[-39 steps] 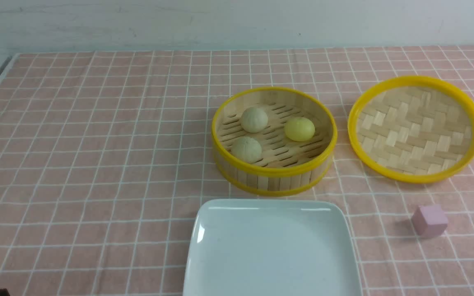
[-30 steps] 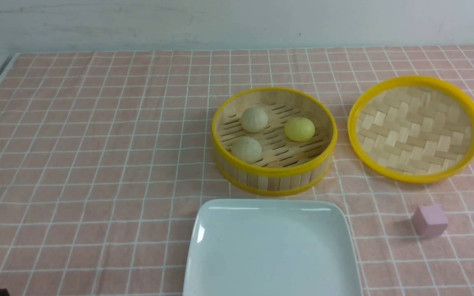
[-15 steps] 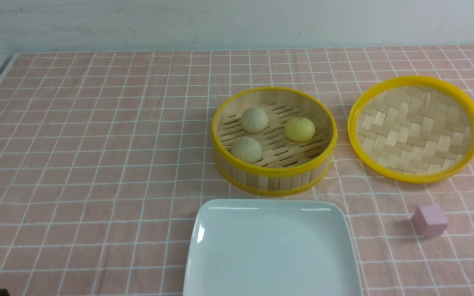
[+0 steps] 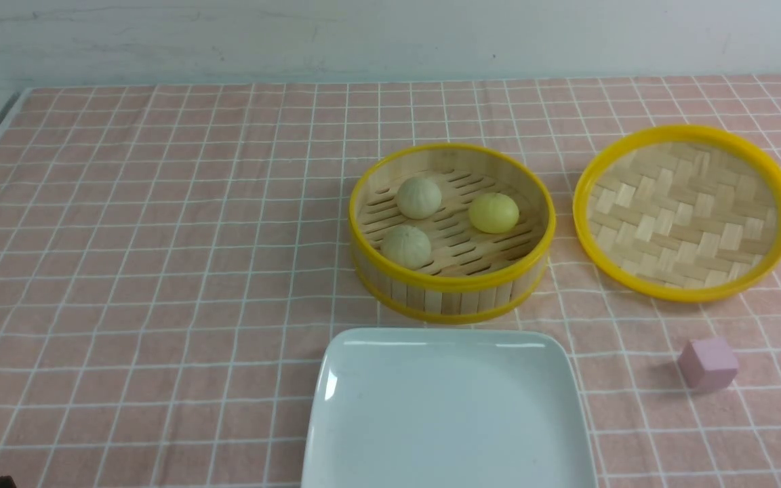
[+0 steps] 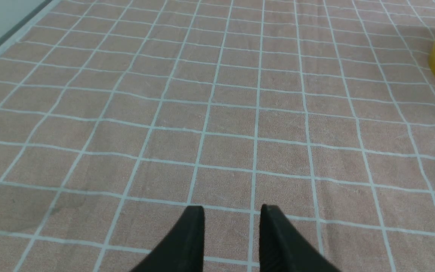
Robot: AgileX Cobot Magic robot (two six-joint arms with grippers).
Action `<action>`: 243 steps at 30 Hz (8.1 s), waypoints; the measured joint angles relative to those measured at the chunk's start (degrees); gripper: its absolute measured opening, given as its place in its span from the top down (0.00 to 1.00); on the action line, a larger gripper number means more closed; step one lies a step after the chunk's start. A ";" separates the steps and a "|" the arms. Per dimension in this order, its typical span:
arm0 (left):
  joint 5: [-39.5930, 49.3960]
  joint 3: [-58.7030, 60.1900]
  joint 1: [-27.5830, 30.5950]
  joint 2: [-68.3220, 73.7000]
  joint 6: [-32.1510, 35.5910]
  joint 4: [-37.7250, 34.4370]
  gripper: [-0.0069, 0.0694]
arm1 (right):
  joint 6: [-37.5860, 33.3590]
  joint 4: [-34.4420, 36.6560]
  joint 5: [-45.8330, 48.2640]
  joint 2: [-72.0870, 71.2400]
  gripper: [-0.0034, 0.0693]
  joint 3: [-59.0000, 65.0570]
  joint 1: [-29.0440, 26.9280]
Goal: Put the steamed buns into the plate on the pink tablecloth.
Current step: 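Reach toward a bun in the bamboo steamer with the right gripper, then move the steamed bun from the bamboo steamer onto the white plate with the right gripper, then reach into the bamboo steamer and grasp a bun with the left gripper, then carry the bun from the bamboo steamer to the plate with the left gripper, then reach into the bamboo steamer and grasp a bun with the left gripper, then carry the bun from the bamboo steamer to the plate with the left gripper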
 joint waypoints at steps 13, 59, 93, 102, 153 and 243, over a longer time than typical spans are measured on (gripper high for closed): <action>-0.72 0.07 0.00 0.00 -7.42 -6.39 0.59 | 9.62 10.19 -2.32 0.00 0.62 0.35 0.00; 25.81 -29.81 -0.10 44.18 -0.54 -32.35 0.90 | -21.14 34.45 30.80 87.56 0.70 -67.34 12.34; 21.02 -29.87 -0.10 45.38 -0.28 -31.89 0.83 | -3.62 12.18 44.84 102.04 0.93 -88.11 24.53; 20.26 -29.87 -0.10 45.38 -0.24 -31.89 0.81 | 5.76 6.88 15.72 101.25 0.60 -63.94 30.69; 32.31 -110.07 -32.00 123.55 -6.64 -5.67 0.88 | 10.59 -1.02 35.11 46.76 0.95 -44.51 30.31; 18.72 -59.15 -49.65 92.84 -20.55 -7.48 0.86 | 10.59 -5.56 34.11 46.76 0.78 -44.34 30.31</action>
